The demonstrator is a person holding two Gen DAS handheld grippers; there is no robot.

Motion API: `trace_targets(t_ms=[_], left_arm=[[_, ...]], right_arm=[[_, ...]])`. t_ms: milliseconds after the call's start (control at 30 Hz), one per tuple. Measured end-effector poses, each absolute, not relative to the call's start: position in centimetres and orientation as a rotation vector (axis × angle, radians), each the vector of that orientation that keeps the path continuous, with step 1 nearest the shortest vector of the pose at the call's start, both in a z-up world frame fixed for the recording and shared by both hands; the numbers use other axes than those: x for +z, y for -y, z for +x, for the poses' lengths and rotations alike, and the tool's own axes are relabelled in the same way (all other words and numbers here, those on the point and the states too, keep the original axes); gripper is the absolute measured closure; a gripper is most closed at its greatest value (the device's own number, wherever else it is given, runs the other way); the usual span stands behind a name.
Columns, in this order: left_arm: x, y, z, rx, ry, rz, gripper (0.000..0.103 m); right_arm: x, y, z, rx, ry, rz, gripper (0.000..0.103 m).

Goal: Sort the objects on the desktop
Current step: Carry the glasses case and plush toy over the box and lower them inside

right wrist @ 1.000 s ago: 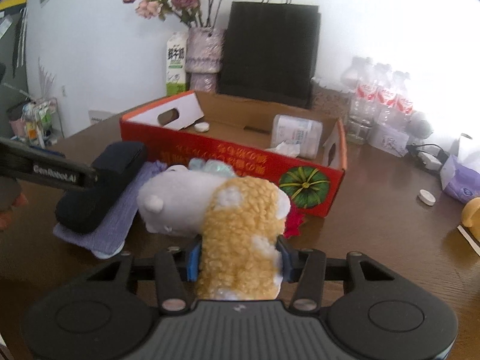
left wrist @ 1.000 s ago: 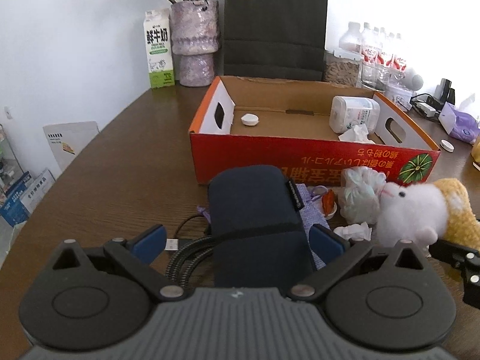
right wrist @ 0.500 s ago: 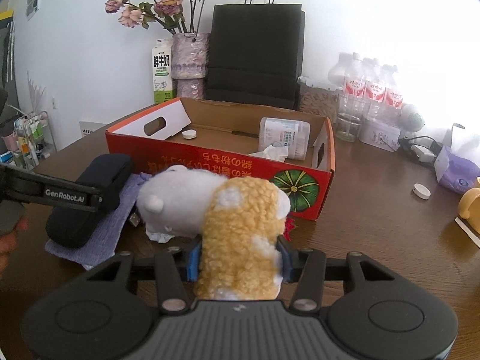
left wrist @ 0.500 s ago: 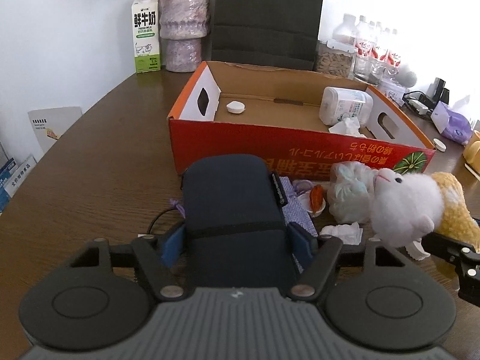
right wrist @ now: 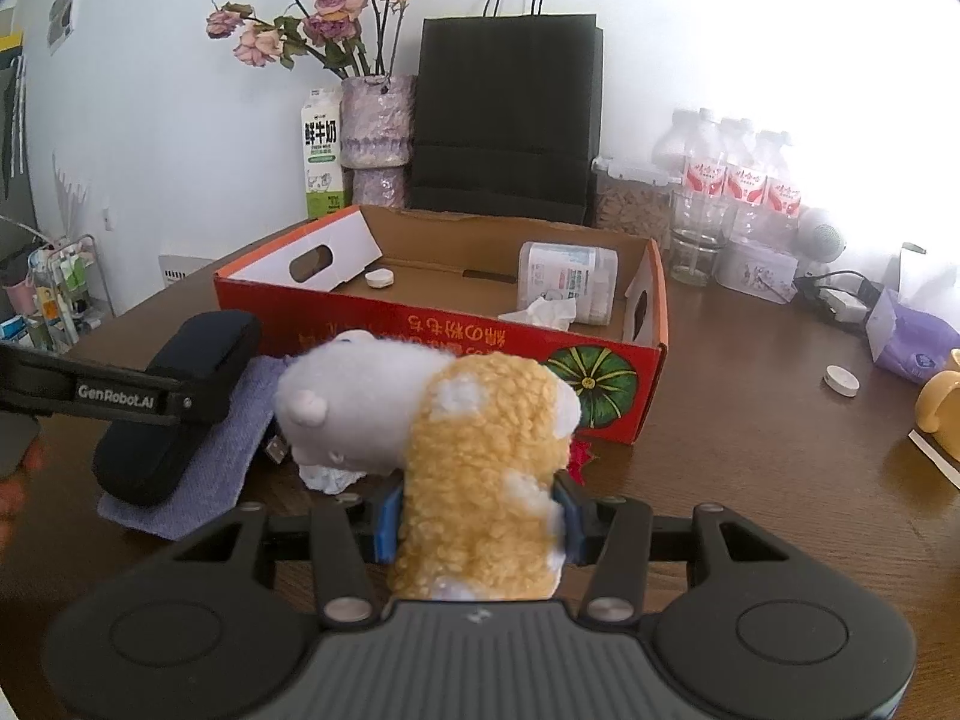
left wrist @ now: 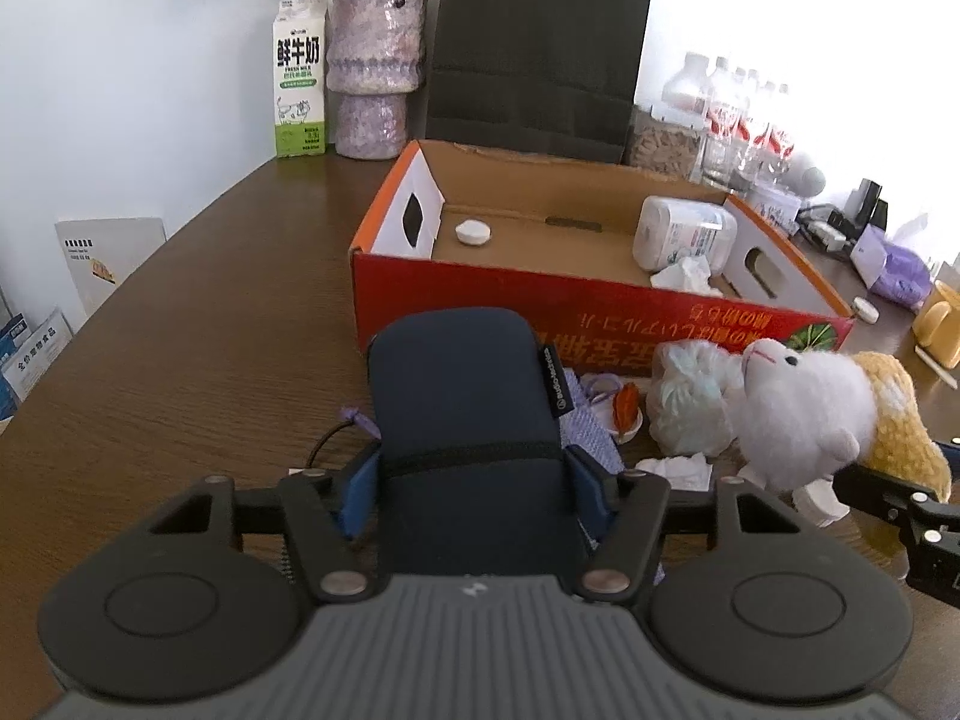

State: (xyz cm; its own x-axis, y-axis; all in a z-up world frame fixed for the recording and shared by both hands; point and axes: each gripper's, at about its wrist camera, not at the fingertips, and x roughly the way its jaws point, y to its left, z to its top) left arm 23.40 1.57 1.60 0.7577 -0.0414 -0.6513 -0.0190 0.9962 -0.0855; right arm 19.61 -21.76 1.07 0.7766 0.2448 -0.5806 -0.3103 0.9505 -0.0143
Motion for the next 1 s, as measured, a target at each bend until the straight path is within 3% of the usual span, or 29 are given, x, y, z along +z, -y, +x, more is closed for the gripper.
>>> trace_targets(t_ms=[600, 1000], left_arm=[[10.3, -0.4, 26.7, -0.08, -0.532, -0.038, 0.039], [9.2, 0.9, 37.5, -0.033, -0.631, 0.024, 0.039]], right_arm=[[7.4, 20.4, 24.6, 0.314, -0.469, -0.113, 0.055], [5.8, 17.7, 36.1, 0.3, -0.628, -0.1, 0.055]])
